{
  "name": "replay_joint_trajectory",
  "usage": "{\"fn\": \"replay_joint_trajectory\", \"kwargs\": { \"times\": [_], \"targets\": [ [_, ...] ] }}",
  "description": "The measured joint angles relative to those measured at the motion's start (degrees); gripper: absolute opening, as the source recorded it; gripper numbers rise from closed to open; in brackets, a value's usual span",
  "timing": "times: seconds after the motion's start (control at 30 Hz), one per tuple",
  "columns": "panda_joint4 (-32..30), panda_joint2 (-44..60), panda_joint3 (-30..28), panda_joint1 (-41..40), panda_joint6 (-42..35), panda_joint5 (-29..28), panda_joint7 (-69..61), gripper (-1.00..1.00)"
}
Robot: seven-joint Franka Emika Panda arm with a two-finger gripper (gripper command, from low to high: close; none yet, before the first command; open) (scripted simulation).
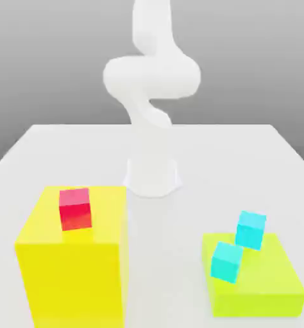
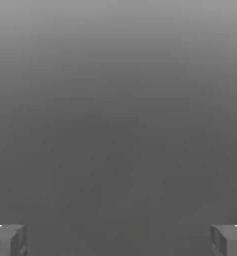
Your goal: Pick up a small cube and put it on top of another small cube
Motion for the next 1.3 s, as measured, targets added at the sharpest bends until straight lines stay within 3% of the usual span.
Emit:
{"fn": "replay_joint_trajectory", "kwargs": {
  "times": [0.47, 0.7, 1.3],
  "targets": [
    [-14.48, 19.54, -5.05, -15.51, 12.97, 10.37, 32.65, 0.0],
    [-20.86, 27.46, -5.74, -21.91, 18.68, 12.6, 49.99, 0.0],
    [-33.16, 39.6, -1.77, -32.04, 29.54, 7.74, 95.75, 0.0]
  ]
}}
